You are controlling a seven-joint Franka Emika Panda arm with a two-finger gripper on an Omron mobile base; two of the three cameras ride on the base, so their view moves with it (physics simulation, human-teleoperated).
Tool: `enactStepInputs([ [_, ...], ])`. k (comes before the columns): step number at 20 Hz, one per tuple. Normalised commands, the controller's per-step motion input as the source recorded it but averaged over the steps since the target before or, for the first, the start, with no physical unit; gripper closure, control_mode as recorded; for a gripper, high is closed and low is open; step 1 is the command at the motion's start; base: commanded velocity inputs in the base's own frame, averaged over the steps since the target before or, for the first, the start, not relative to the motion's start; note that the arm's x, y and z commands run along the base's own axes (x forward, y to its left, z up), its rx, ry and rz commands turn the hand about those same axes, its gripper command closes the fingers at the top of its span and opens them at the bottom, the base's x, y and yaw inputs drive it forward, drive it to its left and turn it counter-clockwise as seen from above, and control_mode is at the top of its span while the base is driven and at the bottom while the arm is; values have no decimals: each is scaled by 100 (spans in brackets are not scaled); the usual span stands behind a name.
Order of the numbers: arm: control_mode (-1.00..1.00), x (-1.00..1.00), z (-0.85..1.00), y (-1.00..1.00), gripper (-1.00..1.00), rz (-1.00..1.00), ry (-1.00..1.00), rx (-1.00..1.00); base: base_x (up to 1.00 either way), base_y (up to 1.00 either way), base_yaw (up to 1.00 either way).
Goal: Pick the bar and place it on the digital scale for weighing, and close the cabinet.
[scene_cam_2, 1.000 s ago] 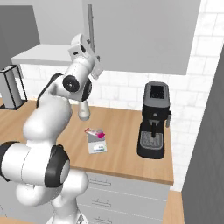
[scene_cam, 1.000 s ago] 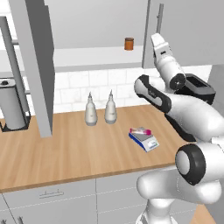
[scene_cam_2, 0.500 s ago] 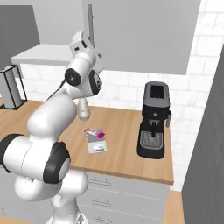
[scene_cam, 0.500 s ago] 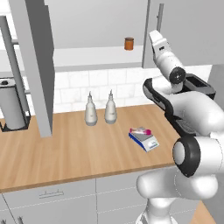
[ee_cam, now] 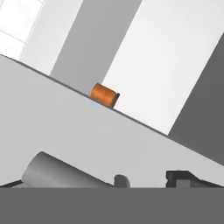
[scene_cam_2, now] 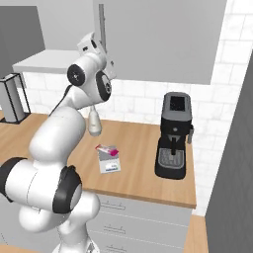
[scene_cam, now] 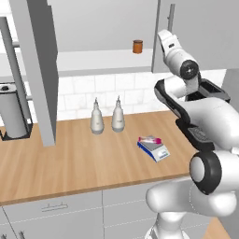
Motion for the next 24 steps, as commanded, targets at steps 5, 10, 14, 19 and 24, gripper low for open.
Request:
enactStepInputs([
  [5,-100,0,-94,0,-100,0,0,-1,0,0,0],
  [10,-100,0,-100,0,-100,0,1,-5,0,0,0],
  [14,-100,-25,-89,0,-100,0,5,-4,0,0,0],
  [19,-100,-99,43,-1,-100,0,-38,0,0,0,0],
  [24,-100,-100,45,0,-100,2,-47,0,0,0,0],
])
